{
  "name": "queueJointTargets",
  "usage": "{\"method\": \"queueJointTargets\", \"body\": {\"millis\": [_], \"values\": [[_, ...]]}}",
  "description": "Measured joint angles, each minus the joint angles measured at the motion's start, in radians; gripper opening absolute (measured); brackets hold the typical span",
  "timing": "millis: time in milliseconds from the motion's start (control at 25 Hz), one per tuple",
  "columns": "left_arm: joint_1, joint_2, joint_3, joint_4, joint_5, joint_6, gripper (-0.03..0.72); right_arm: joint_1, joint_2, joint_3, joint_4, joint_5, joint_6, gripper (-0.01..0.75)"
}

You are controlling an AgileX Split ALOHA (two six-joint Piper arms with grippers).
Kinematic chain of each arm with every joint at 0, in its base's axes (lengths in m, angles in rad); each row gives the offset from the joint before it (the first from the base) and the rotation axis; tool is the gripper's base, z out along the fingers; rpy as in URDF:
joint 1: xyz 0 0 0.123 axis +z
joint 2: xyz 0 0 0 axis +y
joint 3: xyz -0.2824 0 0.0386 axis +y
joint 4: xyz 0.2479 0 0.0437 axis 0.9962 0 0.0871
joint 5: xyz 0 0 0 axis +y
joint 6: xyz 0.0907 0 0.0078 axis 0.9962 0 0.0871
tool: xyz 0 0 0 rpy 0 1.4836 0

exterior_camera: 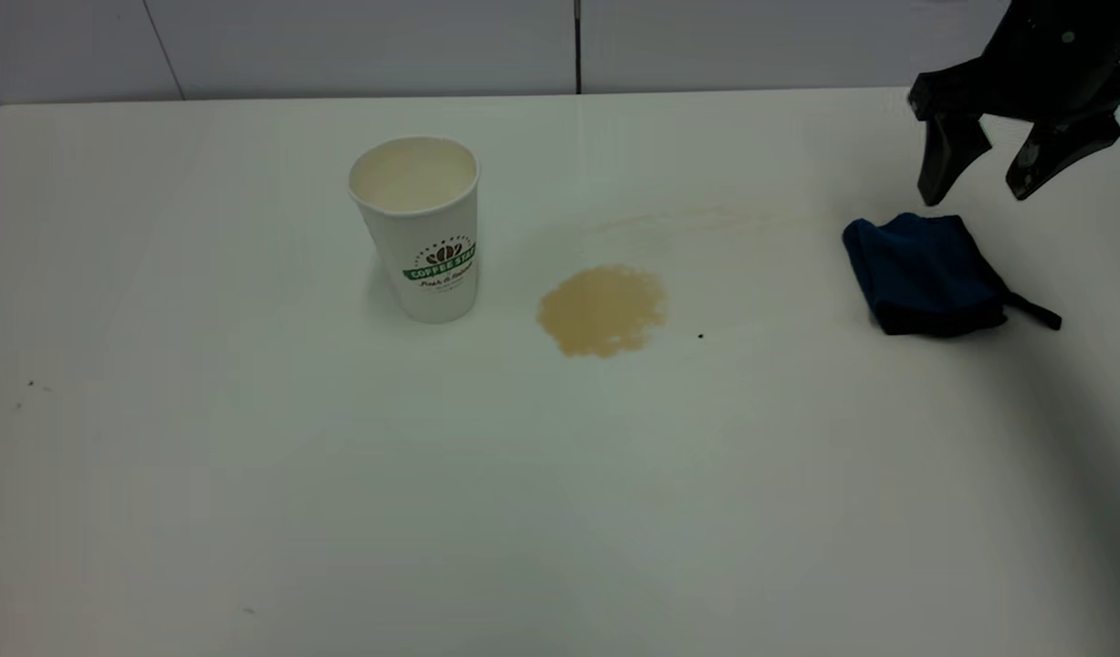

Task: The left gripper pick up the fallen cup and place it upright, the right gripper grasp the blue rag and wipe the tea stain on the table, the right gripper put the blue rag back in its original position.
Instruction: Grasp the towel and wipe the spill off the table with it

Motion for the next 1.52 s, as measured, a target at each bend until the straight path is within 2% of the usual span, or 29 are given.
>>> {"method": "queueJointTargets", "body": {"millis": [520, 640, 720, 800, 1000, 1040, 1120, 1280, 1520], "values": [[0.000, 0.000, 0.000, 0.000, 0.000, 0.000, 0.240, 0.010, 0.259, -0.242, -0.044, 0.039, -0.023, 0.678], [0.000, 0.000, 0.000, 0.000, 0.000, 0.000, 0.240, 0.010, 0.282, -0.260, -0.044, 0.043, -0.023, 0.646], [0.000, 0.000, 0.000, 0.000, 0.000, 0.000, 0.240, 0.010, 0.290, -0.265, -0.034, 0.043, -0.023, 0.593], [0.000, 0.000, 0.000, 0.000, 0.000, 0.000, 0.240, 0.010, 0.293, -0.266, -0.021, 0.045, -0.023, 0.507], [0.000, 0.000, 0.000, 0.000, 0.000, 0.000, 0.240, 0.020, 0.296, -0.268, 0.004, 0.054, -0.024, 0.134], [0.000, 0.000, 0.000, 0.000, 0.000, 0.000, 0.240, 0.026, 0.296, -0.270, 0.002, 0.058, -0.024, 0.085], [0.000, 0.000, 0.000, 0.000, 0.000, 0.000, 0.240, 0.041, 0.296, -0.274, -0.013, 0.065, -0.031, 0.060], [0.000, 0.000, 0.000, 0.000, 0.000, -0.001, 0.240, 0.104, 0.296, -0.275, -0.016, 0.081, -0.055, 0.059], [0.000, 0.000, 0.000, 0.000, 0.000, -0.001, 0.240, 0.300, 0.304, -0.301, 0.070, 0.113, -0.072, 0.059]]}}
